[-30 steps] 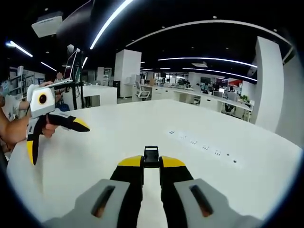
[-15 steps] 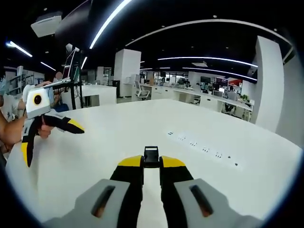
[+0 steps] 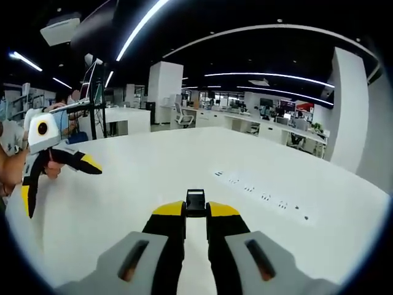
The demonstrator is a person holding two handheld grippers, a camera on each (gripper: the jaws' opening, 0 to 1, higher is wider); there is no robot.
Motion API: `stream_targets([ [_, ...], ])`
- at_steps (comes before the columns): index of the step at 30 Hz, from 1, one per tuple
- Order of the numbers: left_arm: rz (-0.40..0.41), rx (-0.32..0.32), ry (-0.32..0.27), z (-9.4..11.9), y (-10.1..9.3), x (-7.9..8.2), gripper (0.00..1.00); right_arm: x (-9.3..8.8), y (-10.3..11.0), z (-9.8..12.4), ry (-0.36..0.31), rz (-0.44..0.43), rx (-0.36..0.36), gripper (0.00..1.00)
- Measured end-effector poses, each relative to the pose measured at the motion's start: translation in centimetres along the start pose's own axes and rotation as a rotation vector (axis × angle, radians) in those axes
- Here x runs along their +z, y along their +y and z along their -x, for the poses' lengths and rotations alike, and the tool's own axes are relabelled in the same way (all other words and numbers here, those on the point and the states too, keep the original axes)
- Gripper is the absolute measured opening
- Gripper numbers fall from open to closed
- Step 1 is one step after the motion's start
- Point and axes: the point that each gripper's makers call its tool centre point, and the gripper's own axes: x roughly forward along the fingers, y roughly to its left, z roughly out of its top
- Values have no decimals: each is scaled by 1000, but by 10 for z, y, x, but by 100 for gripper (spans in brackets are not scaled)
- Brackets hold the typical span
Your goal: Snap the two parts of the plastic buckle together until the buckle closes and remains connected.
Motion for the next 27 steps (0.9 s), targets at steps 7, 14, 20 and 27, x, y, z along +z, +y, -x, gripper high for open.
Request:
stream_targets([
  [7,2,1,0,0,1,0,99,1,-3,-3,0,-5,1,10],
  [14,1,-4,3,0,-2,-1,99,-1,-3,-7,5,-1,11,10],
  [20,-1,-4,4,0,-3,-1,99,-5,-5,-9,13,-5,18,10],
  [27,-3,-5,3,0,-3,-1,99,-11,-6,-11,24,-6,22,10],
])
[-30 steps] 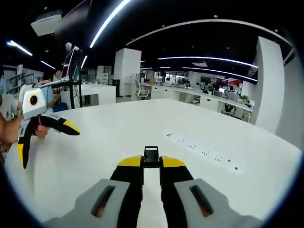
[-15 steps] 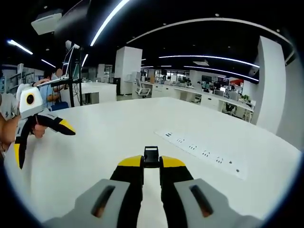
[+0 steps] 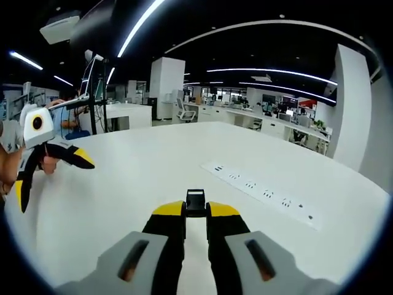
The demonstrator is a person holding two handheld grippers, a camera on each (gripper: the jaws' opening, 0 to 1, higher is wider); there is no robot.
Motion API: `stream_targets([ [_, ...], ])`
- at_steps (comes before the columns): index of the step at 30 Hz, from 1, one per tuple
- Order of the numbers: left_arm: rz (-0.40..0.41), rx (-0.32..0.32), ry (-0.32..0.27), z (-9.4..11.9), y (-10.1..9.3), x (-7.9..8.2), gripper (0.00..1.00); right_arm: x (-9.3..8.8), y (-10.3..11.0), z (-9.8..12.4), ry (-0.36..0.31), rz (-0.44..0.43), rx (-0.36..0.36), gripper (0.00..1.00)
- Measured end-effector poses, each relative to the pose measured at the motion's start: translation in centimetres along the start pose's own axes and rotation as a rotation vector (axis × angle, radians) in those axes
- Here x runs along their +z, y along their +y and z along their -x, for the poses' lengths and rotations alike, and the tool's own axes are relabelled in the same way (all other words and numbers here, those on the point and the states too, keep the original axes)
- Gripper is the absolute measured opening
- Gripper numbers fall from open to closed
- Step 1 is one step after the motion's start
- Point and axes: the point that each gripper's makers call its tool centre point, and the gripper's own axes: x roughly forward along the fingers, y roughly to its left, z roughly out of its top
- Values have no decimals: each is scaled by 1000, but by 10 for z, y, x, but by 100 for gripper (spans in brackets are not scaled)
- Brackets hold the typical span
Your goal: Snap the two parts of the plastic buckle together until the buckle closes and remains connected.
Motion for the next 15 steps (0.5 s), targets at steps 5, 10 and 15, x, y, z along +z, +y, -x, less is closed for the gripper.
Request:
stream_targets([
  [5,0,-1,-1,0,0,0,99,-2,0,-2,6,0,2,10],
  [10,0,-1,1,0,0,0,99,-2,2,-1,5,4,1,10],
  [15,1,1,4,0,1,-1,99,-4,1,-1,8,2,5,10],
])
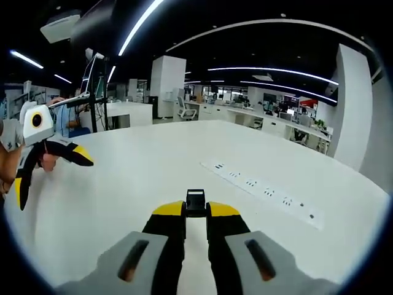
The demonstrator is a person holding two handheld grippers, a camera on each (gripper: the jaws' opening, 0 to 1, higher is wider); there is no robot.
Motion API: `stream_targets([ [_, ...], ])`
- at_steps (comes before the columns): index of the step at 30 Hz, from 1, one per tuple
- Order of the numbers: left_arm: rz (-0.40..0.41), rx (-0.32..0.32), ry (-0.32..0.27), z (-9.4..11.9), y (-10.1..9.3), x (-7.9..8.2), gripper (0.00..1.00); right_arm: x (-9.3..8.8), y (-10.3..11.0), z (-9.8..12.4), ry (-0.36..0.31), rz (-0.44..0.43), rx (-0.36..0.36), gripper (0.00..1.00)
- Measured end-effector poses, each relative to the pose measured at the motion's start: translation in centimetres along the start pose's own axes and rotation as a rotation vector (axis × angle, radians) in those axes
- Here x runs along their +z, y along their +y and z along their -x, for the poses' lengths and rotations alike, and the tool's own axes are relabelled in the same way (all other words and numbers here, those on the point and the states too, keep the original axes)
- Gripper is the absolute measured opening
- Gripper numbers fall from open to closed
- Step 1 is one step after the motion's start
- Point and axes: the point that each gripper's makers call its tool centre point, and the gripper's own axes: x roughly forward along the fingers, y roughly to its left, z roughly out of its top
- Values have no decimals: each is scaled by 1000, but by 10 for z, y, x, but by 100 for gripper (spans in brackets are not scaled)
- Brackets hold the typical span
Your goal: Snap the two parts of the plastic buckle together until the buckle closes and remains connected.
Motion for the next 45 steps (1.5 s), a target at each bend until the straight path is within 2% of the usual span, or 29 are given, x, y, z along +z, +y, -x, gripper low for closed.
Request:
stream_targets([
  [30,7,-2,11,-1,0,-3,99,-14,7,-4,40,10,31,10],
  [45,21,5,11,-1,2,-3,99,-19,16,-9,61,32,75,10],
])
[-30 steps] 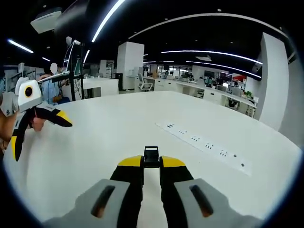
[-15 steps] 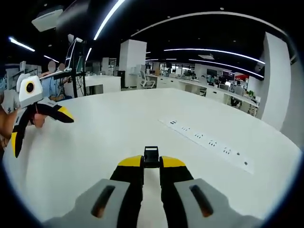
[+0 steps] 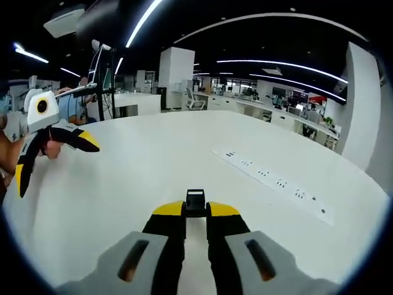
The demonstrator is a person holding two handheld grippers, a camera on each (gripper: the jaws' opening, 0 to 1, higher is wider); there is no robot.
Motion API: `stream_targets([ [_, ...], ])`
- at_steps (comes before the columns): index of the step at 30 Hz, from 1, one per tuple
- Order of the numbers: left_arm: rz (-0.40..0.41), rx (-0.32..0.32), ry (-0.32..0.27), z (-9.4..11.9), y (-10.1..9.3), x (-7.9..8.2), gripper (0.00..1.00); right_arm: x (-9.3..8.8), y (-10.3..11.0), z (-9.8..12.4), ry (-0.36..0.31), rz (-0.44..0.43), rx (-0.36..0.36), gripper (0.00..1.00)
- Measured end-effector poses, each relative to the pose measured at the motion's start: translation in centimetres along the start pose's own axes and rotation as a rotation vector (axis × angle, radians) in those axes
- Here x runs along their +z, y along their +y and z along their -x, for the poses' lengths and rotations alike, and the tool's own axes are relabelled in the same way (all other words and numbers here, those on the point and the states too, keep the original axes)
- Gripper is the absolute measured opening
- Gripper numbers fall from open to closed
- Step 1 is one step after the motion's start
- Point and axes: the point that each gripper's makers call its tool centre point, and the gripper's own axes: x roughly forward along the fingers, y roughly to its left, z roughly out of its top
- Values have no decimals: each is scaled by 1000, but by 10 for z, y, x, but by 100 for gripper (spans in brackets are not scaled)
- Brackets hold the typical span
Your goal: Snap the two parts of the plastic buckle together until the buckle closes and remains connected.
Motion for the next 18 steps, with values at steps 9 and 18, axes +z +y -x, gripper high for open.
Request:
stream_targets([
  [9,0,-6,1,-1,-1,-1,99,-6,1,-3,20,-5,15,10],
  [18,4,-8,4,-1,-1,-1,99,-6,1,-3,17,-5,18,10],
])
